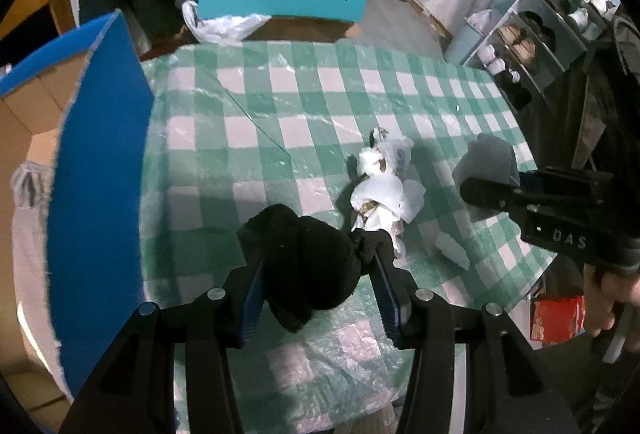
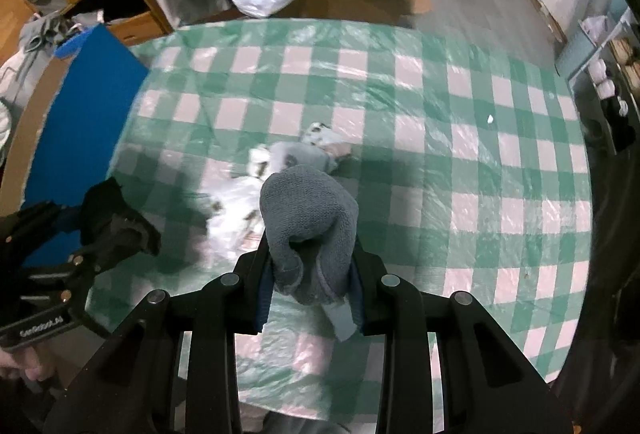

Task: Organize soft objects
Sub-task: 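Lift the grey and black socks with both grippers and carry them over the box, then lower both socks into the box and open both grippers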

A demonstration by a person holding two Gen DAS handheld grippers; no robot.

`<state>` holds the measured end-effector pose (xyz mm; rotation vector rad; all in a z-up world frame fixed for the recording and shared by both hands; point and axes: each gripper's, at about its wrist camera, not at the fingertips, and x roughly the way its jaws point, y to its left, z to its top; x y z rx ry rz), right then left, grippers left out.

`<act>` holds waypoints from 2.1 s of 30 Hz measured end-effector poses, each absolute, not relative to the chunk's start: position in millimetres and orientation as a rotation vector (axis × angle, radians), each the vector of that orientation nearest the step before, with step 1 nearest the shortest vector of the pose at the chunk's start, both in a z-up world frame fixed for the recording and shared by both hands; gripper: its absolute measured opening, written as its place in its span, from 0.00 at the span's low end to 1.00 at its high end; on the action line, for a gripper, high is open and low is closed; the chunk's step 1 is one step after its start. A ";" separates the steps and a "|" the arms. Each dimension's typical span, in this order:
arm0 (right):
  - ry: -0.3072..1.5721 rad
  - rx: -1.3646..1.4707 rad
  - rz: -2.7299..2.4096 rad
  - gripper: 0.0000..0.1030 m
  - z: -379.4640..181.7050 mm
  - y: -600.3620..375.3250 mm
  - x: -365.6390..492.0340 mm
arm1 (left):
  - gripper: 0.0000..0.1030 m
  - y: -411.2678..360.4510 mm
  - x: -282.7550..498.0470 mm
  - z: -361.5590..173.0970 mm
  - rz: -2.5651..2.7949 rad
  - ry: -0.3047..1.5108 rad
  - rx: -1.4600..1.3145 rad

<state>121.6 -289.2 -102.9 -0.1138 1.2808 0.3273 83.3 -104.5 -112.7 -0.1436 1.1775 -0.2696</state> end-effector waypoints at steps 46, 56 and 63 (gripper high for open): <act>1.088 -0.194 0.599 0.29 6.6 -158.7 87.5 | 0.49 -4.3 44.4 -13.5 -0.148 0.970 -0.217; 1.085 -0.212 0.648 0.29 13.7 -124.2 85.8 | 0.49 28.7 37.6 -5.3 -0.109 0.946 -0.250; 1.087 -0.232 0.687 0.29 16.7 -93.3 84.4 | 0.49 51.4 31.5 -8.1 -0.075 0.943 -0.257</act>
